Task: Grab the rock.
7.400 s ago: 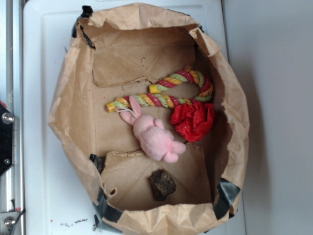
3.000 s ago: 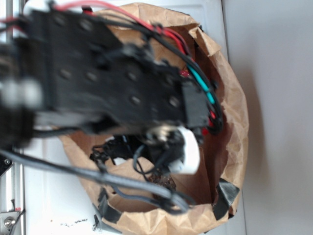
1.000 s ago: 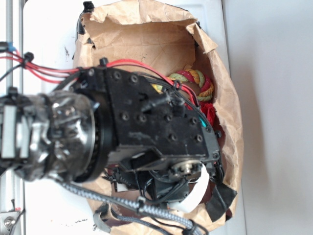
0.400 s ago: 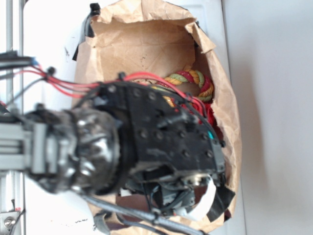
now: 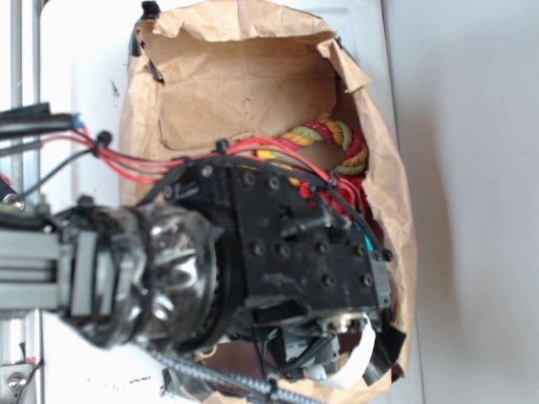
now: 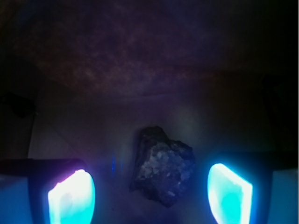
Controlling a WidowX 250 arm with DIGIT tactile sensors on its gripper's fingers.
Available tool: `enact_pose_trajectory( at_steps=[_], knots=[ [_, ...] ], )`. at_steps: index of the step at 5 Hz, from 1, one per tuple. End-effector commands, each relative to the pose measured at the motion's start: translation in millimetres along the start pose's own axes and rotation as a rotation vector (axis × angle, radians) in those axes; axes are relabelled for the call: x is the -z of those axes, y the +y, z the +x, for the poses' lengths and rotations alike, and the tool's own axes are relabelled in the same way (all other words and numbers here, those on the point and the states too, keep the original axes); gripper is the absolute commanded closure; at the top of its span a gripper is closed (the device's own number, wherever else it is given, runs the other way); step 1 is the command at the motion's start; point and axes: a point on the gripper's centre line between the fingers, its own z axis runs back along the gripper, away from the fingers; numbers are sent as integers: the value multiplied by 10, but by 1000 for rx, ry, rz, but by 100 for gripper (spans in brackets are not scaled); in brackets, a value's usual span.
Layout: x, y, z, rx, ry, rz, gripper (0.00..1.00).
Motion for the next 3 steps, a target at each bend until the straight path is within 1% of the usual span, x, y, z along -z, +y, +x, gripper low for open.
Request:
enact_pose_trajectory(
  at_steps=[1, 3],
  knots=[
    [-108, 24, 164, 44, -14, 39, 0],
    [120, -27, 276, 75, 32, 12, 0]
  ],
)
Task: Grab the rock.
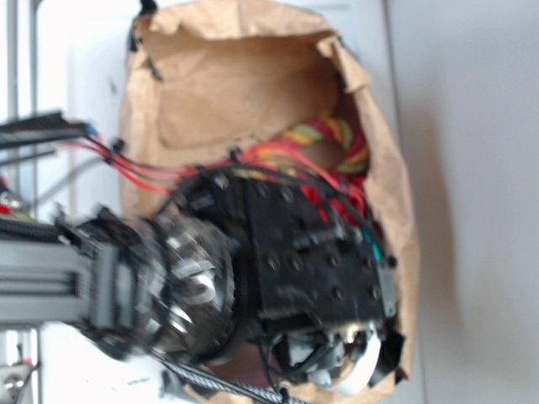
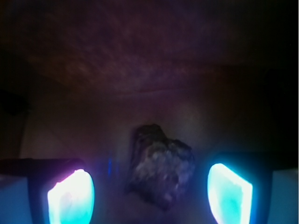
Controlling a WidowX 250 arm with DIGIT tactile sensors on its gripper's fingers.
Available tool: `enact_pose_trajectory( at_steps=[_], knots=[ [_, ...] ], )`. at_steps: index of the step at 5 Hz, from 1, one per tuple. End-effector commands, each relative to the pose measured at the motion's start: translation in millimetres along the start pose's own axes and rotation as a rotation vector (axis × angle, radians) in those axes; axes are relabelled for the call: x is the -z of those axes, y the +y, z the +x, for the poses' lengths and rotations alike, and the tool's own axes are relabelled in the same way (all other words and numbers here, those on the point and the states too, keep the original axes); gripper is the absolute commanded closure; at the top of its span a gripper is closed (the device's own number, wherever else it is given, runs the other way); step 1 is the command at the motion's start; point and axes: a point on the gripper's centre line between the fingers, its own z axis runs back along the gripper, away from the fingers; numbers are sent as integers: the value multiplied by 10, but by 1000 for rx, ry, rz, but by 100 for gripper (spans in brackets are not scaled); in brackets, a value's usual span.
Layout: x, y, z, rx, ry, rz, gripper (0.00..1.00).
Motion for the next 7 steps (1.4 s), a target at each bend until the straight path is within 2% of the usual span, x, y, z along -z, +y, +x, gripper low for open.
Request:
enact_pose_trajectory(
  at_steps=[1, 2, 3, 5, 6, 7],
  knots=[
    [56, -54, 272, 74, 20, 32, 0],
    [98, -72, 284, 86, 34, 35, 0],
    [110, -69, 275, 64, 40, 50, 100],
    [-40, 9, 166, -3, 17, 100, 100],
    [-359, 87, 20, -182, -30, 201, 100],
    [-664, 103, -117, -328, -70, 243, 100]
  ],
)
